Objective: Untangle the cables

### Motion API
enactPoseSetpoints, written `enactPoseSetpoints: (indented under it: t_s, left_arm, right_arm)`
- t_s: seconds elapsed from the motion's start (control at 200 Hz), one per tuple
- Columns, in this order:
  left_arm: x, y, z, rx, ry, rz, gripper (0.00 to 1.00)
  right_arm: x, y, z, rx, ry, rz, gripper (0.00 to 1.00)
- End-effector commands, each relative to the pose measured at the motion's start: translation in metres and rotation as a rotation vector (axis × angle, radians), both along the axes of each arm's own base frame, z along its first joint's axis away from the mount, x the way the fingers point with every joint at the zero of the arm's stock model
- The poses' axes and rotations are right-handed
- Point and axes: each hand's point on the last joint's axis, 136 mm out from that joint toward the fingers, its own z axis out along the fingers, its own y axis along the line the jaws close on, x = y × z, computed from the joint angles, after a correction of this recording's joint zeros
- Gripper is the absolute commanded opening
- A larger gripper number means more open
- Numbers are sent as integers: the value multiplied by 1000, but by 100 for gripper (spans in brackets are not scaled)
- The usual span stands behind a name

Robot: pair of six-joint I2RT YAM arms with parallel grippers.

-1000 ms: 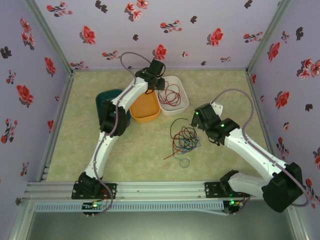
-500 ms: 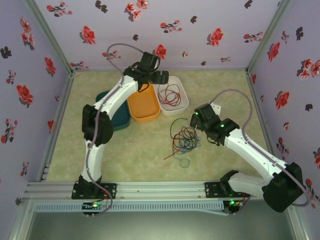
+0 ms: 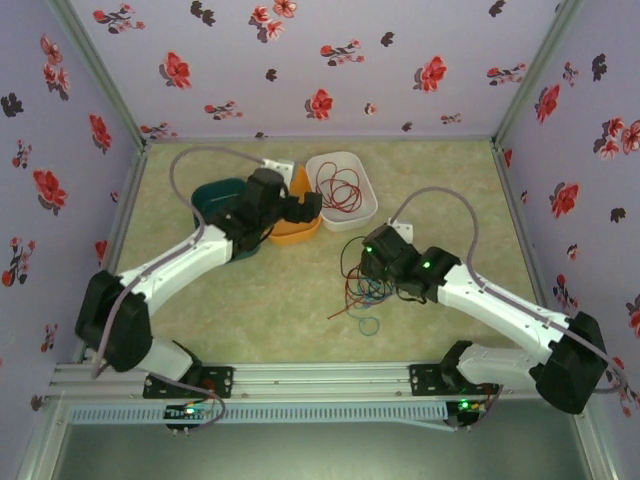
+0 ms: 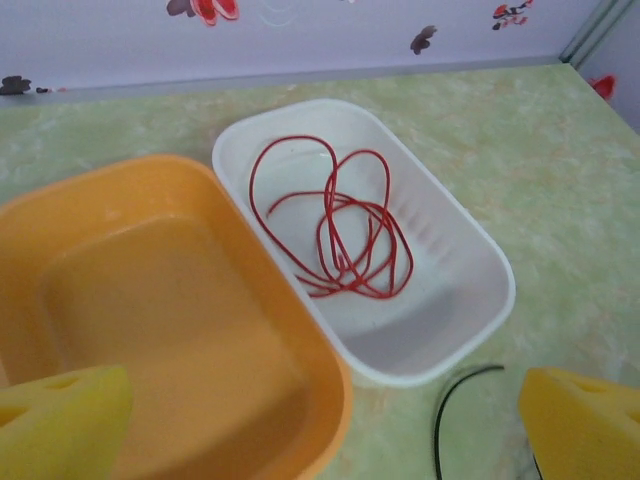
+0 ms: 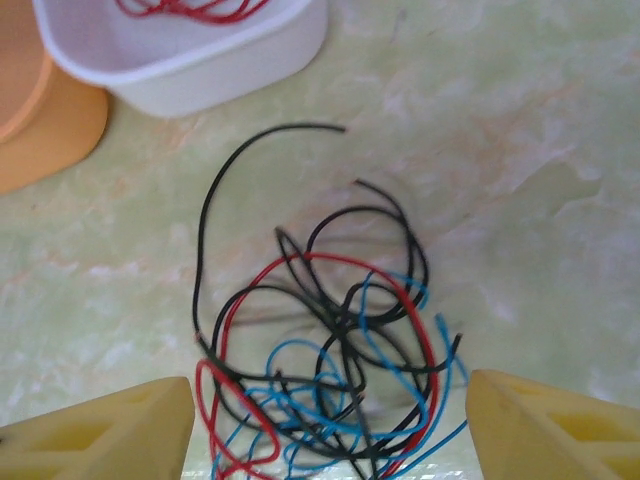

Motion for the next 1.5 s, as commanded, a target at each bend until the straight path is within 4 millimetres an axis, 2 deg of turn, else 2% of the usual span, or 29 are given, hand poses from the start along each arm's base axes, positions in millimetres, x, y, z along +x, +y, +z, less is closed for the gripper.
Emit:
enactPoseSetpoints:
  t_s: [0.0,0.265,0.39,0.565,0.885,1.28,1.495]
  left_arm:
    - [-9,9,26,-98,-125,22,100]
    - [-49,58,-7,-160,-99,132,100]
    - [-63,76,-18,-181,-103,174,100]
    - [-69,94,-29,-178,-101,233,100]
    - [-72,100,-47,-206,-61,278,100]
    - [-72,104,-51,-193,-53,288,100]
    - [-71,103,-56,-192,-40,293,100]
  right_arm:
    - [-14,11,-16,0,50,13,64]
    - [-38,40,-32,-53,97,108,42]
    - [-39,46,-43,-64,114,113,36]
    - [-37,47,-59,-89,135,93,33]
    - [-28,37,-77,-142,169,55,31]
    - [-21,42,-95,-99,208,53,27]
    - [-18,44,-100,-101,218,56,18]
